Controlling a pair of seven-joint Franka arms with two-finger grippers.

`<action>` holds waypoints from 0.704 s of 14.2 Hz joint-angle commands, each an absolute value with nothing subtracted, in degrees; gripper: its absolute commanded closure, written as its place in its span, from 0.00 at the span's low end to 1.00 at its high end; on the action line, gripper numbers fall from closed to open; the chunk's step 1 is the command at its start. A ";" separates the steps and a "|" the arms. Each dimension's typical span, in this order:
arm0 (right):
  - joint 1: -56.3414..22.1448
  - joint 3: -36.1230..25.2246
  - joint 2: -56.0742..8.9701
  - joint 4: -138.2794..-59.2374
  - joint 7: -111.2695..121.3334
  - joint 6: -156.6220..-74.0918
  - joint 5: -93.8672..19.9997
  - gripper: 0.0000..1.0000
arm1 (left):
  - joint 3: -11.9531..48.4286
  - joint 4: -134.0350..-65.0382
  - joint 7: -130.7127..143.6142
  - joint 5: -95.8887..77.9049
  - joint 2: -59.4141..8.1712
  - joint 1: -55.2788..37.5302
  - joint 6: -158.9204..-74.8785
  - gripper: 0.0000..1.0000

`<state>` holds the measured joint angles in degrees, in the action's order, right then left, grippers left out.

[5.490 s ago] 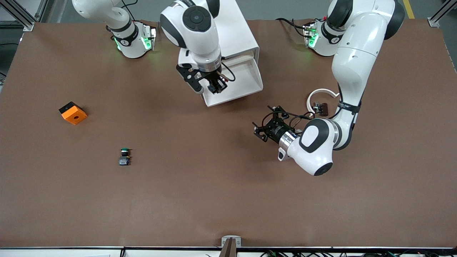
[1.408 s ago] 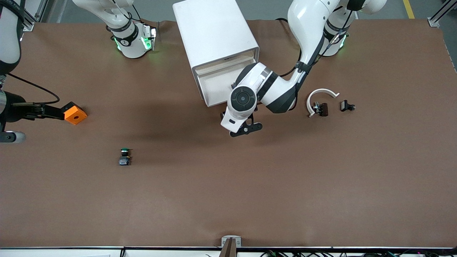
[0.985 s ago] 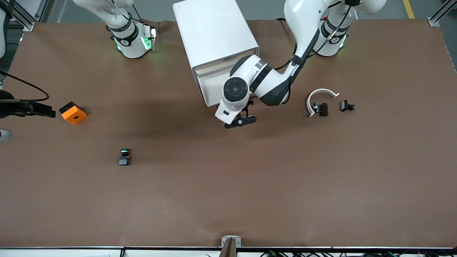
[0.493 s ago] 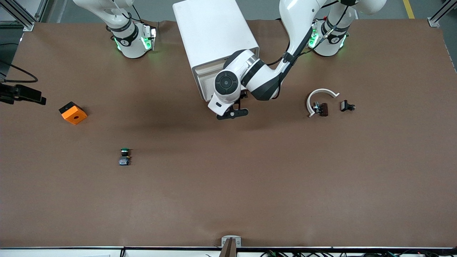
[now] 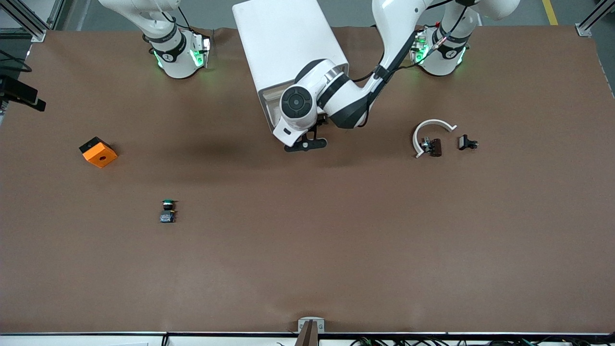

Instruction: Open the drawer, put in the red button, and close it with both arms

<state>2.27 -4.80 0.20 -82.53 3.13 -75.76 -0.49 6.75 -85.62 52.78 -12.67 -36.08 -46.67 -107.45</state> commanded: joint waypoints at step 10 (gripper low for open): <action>3.34 -3.60 6.86 -92.37 2.99 -82.27 -0.61 0.00 | 11.60 -92.81 52.12 -12.39 -31.55 -46.85 -108.02 0.00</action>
<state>2.44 -4.62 5.17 -90.53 3.13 -81.37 -0.48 10.37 -90.68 52.78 -12.40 -33.48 -46.83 -107.99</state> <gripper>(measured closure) 0.000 0.000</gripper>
